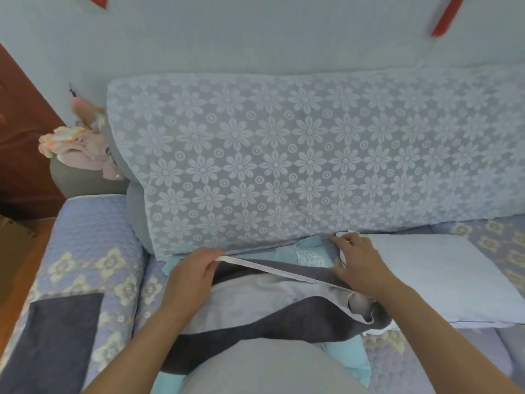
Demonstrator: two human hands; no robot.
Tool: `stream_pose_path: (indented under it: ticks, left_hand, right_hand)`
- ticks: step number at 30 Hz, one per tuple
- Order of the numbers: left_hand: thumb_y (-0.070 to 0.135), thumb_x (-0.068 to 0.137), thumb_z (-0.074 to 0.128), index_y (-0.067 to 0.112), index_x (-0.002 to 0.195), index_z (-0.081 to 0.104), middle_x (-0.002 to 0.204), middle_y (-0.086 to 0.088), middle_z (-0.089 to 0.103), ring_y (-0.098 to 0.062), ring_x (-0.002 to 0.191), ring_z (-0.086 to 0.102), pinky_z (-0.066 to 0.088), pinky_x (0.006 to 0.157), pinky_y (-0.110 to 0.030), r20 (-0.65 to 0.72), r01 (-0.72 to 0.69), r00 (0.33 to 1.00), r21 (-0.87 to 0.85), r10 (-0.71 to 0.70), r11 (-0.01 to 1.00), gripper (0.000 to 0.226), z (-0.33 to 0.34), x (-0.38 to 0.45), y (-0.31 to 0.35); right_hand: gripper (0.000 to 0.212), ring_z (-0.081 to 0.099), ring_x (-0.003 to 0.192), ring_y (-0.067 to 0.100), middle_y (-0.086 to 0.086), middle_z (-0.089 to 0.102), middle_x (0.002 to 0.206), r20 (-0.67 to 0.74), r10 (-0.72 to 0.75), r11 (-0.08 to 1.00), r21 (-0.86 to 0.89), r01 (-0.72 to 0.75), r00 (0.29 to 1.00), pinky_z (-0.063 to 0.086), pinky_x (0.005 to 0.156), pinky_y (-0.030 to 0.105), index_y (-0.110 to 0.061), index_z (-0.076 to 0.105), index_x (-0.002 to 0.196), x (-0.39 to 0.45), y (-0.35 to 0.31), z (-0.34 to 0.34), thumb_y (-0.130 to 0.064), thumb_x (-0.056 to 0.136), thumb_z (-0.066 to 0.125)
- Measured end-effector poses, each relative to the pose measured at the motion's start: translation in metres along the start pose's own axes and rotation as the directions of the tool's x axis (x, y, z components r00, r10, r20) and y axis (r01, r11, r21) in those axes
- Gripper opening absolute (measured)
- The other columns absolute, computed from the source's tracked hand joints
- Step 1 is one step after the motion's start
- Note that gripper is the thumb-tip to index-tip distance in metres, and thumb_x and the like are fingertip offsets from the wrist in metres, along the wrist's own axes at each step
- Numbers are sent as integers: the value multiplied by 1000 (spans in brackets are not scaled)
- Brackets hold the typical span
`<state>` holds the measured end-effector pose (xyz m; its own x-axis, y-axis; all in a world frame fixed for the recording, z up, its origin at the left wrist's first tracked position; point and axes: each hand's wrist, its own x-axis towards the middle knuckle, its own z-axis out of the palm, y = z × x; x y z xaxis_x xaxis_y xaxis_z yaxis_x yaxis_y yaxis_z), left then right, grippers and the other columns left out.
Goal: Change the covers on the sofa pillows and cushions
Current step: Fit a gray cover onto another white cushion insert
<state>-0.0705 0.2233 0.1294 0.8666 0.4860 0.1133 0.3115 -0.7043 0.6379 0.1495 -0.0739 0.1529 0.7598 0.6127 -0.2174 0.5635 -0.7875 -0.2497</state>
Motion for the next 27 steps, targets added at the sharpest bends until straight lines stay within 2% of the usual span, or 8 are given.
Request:
stream_pose_path:
  ticks: [2,5,8,11,16,21,24,27]
  left_hand:
    - [27,98,53,27,109,73,98,17,63,-7,89,60,49,76,-28,0,-28,1000,-18,28,999,23,-3,-6,4]
    - [35,90,52,34,95,73,90,19,58,-2,86,58,46,76,-24,167,10,986,-60,1,998,21,-10,-17,0]
    - [29,87,64,35,79,68,84,20,63,-1,80,61,50,75,-27,639,52,768,17,-50,999,11,-18,-26,3]
    - [35,91,66,39,87,68,90,20,65,0,87,62,50,80,-20,756,-14,650,120,-82,993,6,-22,-22,8]
    - [38,91,69,51,111,60,117,27,48,8,111,46,42,98,-21,595,-88,801,4,69,996,26,-20,-24,23]
    - [55,82,71,49,131,52,156,6,29,-22,145,26,28,118,-43,502,-205,864,426,-42,881,53,-24,-54,-2]
    - [61,58,86,43,83,56,139,0,51,-26,129,43,47,101,-48,459,-227,888,480,-22,847,43,-34,-67,-19]
    - [56,58,85,36,65,38,132,5,50,-24,124,44,46,97,-41,472,-256,881,453,14,854,51,-41,-71,-23]
  right_hand:
    - [78,31,136,22,-6,38,145,229,-77,996,50,67,970,29,114,39,-34,37,150,-2,4,-1,-53,82,70]
    - [73,24,137,10,-16,34,144,255,-127,981,178,82,959,23,117,35,-39,39,148,-13,1,7,-57,84,68]
    - [67,33,138,22,-6,40,149,233,-38,995,-81,58,972,28,116,34,-35,44,147,-23,22,18,-43,84,65]
    - [43,53,118,26,1,59,127,118,94,996,-10,-94,989,43,99,34,-34,63,129,-24,37,22,-33,86,65]
    - [21,63,97,29,8,70,100,-158,318,937,204,-284,935,46,81,34,-21,77,100,-12,43,18,-16,93,59]
    - [26,57,98,37,14,67,103,-317,412,911,172,-376,854,46,87,42,-17,74,105,-13,42,22,-9,84,62]
    - [15,52,96,29,6,61,98,-349,198,977,150,-154,916,45,83,41,-17,69,100,-24,7,24,-21,86,67]
    - [33,51,103,17,-7,57,106,-6,-128,992,-8,128,992,44,91,37,-31,65,111,-35,-43,32,-55,92,52]
